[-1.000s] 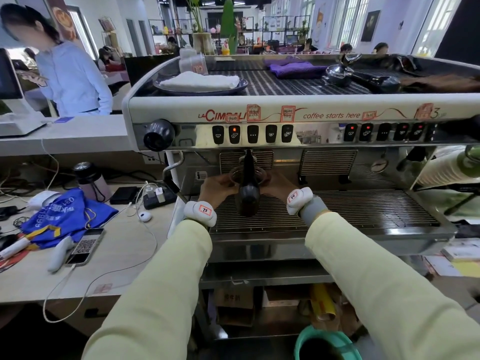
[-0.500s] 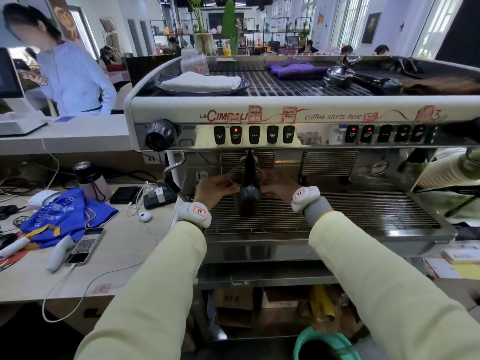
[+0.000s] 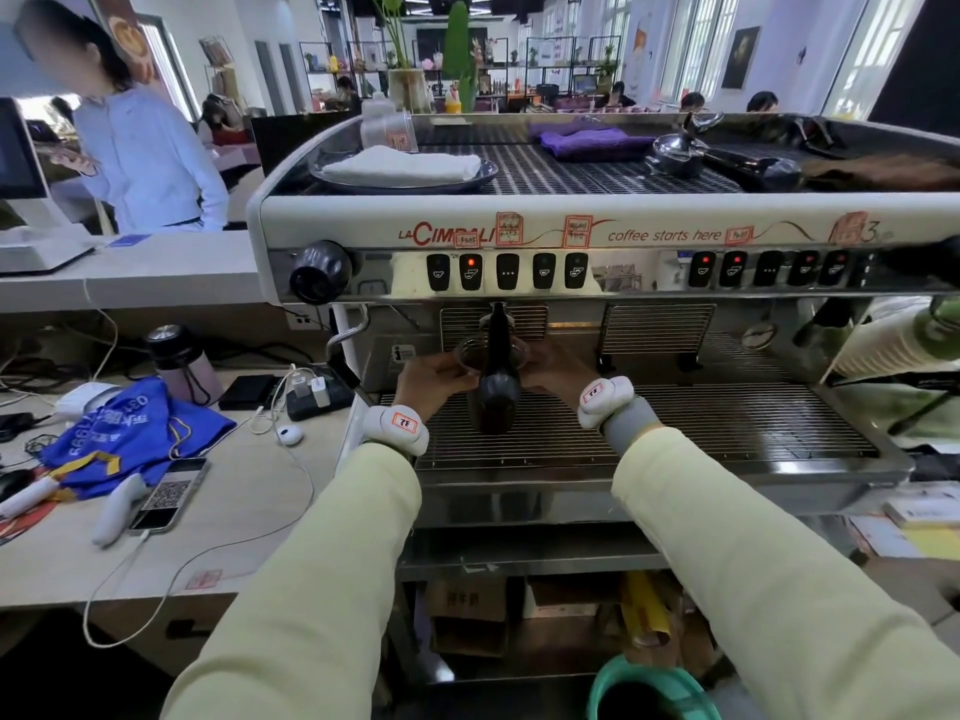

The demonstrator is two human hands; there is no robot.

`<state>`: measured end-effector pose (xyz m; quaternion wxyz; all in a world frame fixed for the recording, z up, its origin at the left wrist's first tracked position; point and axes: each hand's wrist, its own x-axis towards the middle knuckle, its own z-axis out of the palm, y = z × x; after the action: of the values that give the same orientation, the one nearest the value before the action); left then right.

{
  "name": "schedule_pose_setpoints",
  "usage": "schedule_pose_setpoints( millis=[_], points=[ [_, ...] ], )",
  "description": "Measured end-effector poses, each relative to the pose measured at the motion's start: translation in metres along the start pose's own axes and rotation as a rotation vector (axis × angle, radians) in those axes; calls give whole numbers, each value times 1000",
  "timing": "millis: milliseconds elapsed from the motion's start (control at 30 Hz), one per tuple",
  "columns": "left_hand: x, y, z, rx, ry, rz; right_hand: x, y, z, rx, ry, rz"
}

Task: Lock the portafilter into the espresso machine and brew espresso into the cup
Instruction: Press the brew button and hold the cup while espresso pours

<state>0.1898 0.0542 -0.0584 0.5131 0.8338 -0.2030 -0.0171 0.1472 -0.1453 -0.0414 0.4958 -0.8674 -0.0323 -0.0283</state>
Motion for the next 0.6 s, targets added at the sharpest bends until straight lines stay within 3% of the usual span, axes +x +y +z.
schedule_pose_setpoints(
  millis=[233, 400, 600],
  points=[
    [1, -4, 0, 52, -38, -12, -3, -3, -1, -19, -34, -20],
    [2, 0, 3, 57, -58, 12, -1, -5, 5, -45, 28, -24],
    [6, -1, 3, 136, -82, -48, -3, -1, 6, 51, -18, -15]
  ],
)
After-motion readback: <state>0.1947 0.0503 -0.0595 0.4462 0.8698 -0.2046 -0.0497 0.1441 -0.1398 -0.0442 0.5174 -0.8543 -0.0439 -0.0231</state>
